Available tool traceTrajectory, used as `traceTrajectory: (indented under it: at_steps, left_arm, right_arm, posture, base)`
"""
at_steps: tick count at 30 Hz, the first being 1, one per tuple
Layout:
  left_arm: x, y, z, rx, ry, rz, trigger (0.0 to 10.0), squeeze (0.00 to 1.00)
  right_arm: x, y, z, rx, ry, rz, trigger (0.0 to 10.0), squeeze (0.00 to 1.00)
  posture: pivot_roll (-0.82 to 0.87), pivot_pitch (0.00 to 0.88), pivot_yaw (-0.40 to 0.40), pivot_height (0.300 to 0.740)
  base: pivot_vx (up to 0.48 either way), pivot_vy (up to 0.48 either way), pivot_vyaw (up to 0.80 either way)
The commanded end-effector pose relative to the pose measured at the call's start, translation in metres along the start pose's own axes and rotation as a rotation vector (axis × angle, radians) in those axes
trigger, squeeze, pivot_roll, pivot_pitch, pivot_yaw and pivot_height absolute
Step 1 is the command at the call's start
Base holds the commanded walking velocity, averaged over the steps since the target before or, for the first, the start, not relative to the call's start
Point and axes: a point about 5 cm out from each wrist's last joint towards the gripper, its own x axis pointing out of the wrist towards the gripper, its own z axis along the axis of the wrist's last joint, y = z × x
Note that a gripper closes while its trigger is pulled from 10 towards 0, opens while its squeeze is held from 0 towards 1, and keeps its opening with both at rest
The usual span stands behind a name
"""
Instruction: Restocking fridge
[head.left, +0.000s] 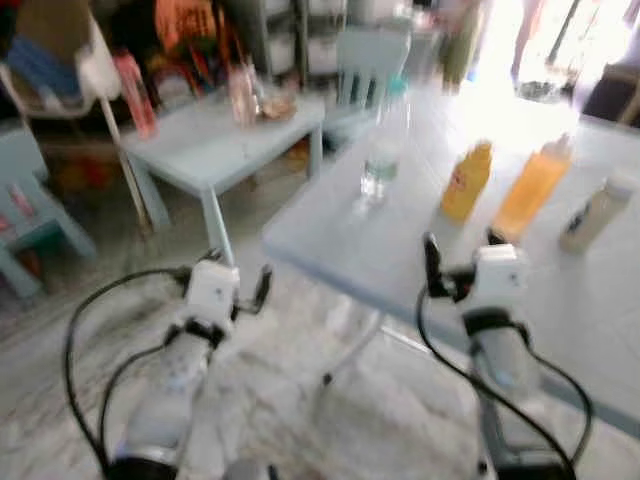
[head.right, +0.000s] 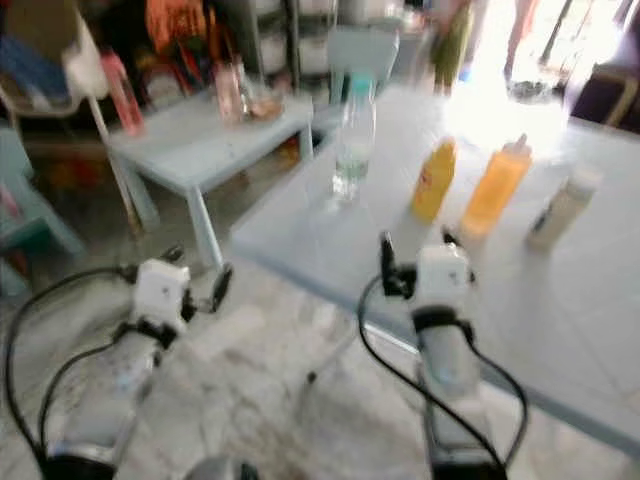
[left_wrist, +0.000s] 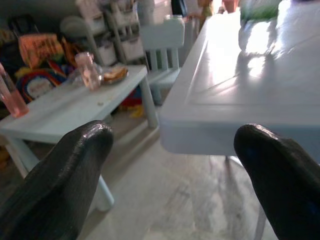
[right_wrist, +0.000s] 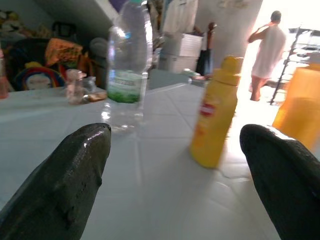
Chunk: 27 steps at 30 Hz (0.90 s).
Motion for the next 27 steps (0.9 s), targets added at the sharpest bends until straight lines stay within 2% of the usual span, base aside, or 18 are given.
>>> traceTrajectory:
  at_steps: [1, 6, 16, 27]
  left_arm:
    - [0.0042, -0.0049, 0.0066, 0.002, -0.026, -0.019, 10.0, 0.0]
    - [0.004, -0.0047, 0.0062, 0.002, -0.021, -0.016, 10.0, 0.0]
    - [0.003, -0.0065, 0.007, 0.007, -0.024, -0.017, 10.0, 0.0]
    - [0.0022, -0.0071, 0.0074, 0.007, -0.025, -0.015, 10.0, 0.0]
  right_arm:
    - [-0.0012, -0.0096, -0.0011, -0.021, 0.007, -0.03, 10.0, 0.0]
    - [-0.0012, -0.0091, -0.0019, -0.026, 0.009, -0.038, 10.0, 0.0]
    - [-0.0004, -0.0065, -0.0031, -0.021, 0.014, -0.029, 10.0, 0.0]
    - [0.0005, -0.0069, -0.0014, -0.046, 0.002, -0.028, 10.0, 0.0]
  posture:
    - [0.06, 0.064, 0.0, 0.74]
    - [0.06, 0.063, 0.001, 0.74]
    - [0.06, 0.064, 0.0, 0.74]
    - [0.06, 0.069, 0.0, 0.74]
  base:
    - [0.424, 0.0, 0.0]
    - [0.343, 0.151, 0.0]
    - [0.0, 0.0, -0.76]
    - [0.0, 0.0, 0.0]
